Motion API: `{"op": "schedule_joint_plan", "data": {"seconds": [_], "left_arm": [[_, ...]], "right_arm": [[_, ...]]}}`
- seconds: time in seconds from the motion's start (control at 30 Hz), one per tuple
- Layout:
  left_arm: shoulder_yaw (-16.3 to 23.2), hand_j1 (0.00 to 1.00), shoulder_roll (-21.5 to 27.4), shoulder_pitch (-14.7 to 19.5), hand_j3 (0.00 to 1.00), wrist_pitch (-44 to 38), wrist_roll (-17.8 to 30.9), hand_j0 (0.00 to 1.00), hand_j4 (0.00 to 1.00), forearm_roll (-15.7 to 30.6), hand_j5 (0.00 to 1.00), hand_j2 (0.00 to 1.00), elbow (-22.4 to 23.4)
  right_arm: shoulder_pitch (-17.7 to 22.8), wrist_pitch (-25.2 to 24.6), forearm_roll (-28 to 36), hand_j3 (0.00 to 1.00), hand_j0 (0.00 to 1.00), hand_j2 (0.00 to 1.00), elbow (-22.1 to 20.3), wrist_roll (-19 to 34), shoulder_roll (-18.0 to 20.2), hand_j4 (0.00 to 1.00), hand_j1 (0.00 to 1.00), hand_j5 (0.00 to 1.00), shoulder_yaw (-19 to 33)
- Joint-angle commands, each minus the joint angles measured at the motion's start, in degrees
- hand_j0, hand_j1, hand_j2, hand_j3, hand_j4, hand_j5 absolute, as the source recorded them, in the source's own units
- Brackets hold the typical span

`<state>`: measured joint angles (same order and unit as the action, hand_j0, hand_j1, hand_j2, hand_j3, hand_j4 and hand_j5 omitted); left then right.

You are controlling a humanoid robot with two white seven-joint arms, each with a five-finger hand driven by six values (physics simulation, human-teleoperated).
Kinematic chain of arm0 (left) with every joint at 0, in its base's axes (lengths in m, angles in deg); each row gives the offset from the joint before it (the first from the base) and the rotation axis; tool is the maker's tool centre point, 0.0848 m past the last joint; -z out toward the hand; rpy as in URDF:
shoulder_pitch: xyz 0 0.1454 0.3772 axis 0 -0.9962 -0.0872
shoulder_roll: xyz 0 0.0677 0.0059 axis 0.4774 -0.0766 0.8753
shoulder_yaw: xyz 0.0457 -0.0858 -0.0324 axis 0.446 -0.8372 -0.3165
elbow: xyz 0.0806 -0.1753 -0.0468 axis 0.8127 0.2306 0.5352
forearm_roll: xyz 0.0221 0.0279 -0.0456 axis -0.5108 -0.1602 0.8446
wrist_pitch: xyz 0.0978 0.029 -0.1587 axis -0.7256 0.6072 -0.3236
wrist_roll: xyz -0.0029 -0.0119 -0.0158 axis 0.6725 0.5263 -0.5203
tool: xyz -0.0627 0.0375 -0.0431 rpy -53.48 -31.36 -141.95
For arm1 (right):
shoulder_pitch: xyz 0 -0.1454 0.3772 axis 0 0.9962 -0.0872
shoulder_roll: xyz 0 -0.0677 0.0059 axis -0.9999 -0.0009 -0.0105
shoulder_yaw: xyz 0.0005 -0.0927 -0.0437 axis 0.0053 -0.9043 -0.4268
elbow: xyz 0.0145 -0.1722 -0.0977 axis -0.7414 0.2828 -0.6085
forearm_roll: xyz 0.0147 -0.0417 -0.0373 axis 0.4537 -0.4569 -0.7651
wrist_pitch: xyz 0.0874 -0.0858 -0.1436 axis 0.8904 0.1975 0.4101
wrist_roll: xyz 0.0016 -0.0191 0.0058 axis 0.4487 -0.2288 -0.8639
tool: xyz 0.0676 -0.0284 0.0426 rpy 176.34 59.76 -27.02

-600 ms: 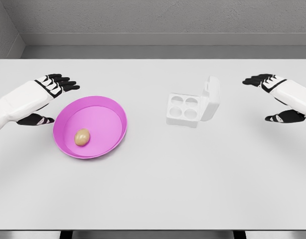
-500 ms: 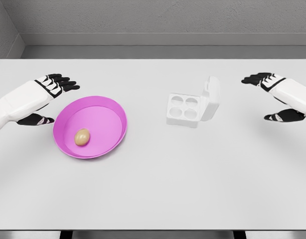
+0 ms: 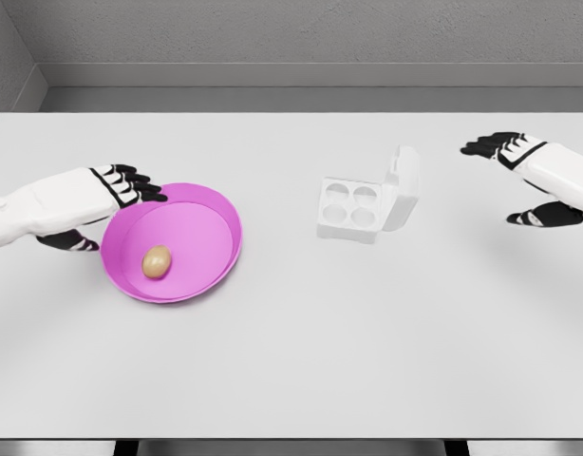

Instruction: Pack egg into the box and close the box lid

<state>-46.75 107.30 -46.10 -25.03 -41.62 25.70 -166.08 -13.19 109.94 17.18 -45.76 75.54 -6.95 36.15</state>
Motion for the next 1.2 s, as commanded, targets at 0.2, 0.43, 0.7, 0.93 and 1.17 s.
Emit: {"op": "schedule_joint_plan", "data": {"seconds": [0.2, 0.43, 0.7, 0.93, 1.17], "left_arm": [[10.75, 0.94, 6.96, 2.37, 0.94, -0.13, 0.87, 0.94, 0.94, 16.9, 0.94, 0.94, -1.02], [11.98, 0.94, 8.1, 3.95, 0.94, -2.6, 0.87, 0.94, 0.94, 21.3, 0.94, 0.94, -3.04], [21.29, 0.93, 7.66, 6.77, 0.93, -17.28, 0.87, 0.93, 0.93, 17.43, 0.93, 0.93, -3.04], [22.0, 0.92, 6.6, 9.05, 0.92, -17.11, 0.87, 0.92, 0.92, 15.93, 0.92, 0.92, -3.39], [22.44, 0.87, 3.79, 10.81, 0.87, -17.46, 0.87, 0.87, 0.87, 14.62, 0.87, 0.87, -1.99]], "right_arm": [[-0.18, -0.12, 0.3, 1.0, 1.0, 1.0, 1.19, 2.77, 0.47, 1.0, 1.0, 1.0, -0.17], [-0.26, -0.03, 0.3, 1.0, 1.0, 1.0, 1.02, 2.77, 0.12, 1.0, 1.0, 1.0, -0.26], [-0.7, -0.03, 0.3, 1.0, 1.0, 1.0, 1.02, 2.77, 0.21, 1.0, 1.0, 1.0, -0.43], [-2.02, -1.26, -1.46, 1.0, 1.0, 1.0, 2.16, 2.94, -1.2, 1.0, 1.0, 1.0, -0.7], [-4.13, -3.9, -1.81, 1.0, 1.0, 1.0, 2.86, 4.97, -3.13, 1.0, 1.0, 1.0, -2.37]]}}
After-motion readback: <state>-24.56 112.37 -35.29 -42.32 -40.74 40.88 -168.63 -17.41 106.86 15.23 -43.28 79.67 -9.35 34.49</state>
